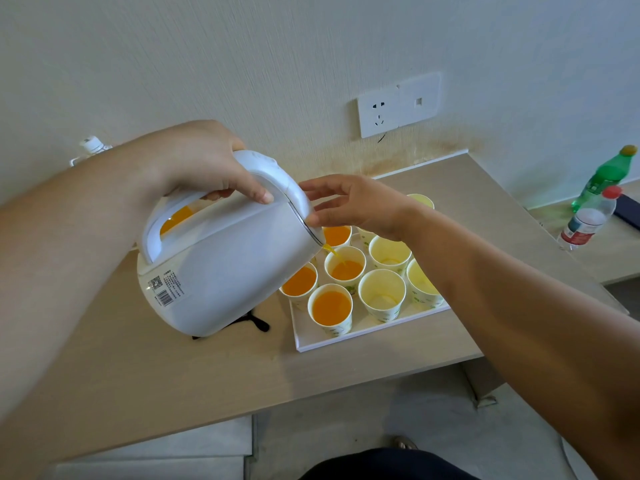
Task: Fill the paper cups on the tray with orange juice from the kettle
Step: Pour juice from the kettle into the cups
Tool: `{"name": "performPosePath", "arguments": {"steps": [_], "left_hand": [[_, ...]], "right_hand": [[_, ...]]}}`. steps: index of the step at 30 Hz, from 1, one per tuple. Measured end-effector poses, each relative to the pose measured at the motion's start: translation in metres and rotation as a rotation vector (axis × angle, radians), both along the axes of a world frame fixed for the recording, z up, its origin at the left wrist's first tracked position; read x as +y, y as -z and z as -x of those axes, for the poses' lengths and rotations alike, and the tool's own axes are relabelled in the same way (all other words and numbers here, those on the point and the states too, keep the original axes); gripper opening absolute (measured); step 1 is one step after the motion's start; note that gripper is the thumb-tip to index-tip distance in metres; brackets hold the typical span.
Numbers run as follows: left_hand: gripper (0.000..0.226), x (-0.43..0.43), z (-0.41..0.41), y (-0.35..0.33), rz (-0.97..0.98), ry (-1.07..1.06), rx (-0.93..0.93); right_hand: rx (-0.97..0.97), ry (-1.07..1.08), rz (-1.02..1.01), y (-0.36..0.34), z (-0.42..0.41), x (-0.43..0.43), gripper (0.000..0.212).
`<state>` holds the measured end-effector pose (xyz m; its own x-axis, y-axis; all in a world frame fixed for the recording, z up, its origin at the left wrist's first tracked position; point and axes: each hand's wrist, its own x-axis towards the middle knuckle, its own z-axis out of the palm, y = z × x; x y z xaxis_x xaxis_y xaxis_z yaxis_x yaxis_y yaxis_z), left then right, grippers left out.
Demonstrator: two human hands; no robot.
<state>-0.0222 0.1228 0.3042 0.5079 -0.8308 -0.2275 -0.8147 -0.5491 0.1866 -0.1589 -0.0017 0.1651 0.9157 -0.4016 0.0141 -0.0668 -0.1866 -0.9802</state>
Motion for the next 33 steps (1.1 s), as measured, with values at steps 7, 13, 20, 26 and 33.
{"name": "performPosePath", "arguments": {"steps": [7, 13, 20, 26, 33], "left_hand": [[0.036, 0.000, -0.001, 0.000, 0.002, 0.009, -0.006], [0.036, -0.001, 0.000, -0.002, 0.001, 0.008, -0.018], [0.037, -0.002, 0.004, -0.002, -0.016, 0.011, -0.040], [0.033, -0.002, 0.008, -0.002, -0.023, 0.025, -0.041], [0.035, -0.002, 0.010, -0.003, -0.027, 0.026, -0.047]], "right_hand": [[-0.006, 0.010, -0.006, 0.001, -0.001, 0.001, 0.052], [-0.015, 0.016, 0.000, 0.000, 0.000, 0.001, 0.051], [-0.010, 0.027, 0.005, 0.000, 0.003, 0.001, 0.053], [-0.020, 0.025, -0.030, 0.003, 0.004, 0.002, 0.055], [-0.028, 0.020, -0.041, 0.003, 0.005, 0.003, 0.052]]}}
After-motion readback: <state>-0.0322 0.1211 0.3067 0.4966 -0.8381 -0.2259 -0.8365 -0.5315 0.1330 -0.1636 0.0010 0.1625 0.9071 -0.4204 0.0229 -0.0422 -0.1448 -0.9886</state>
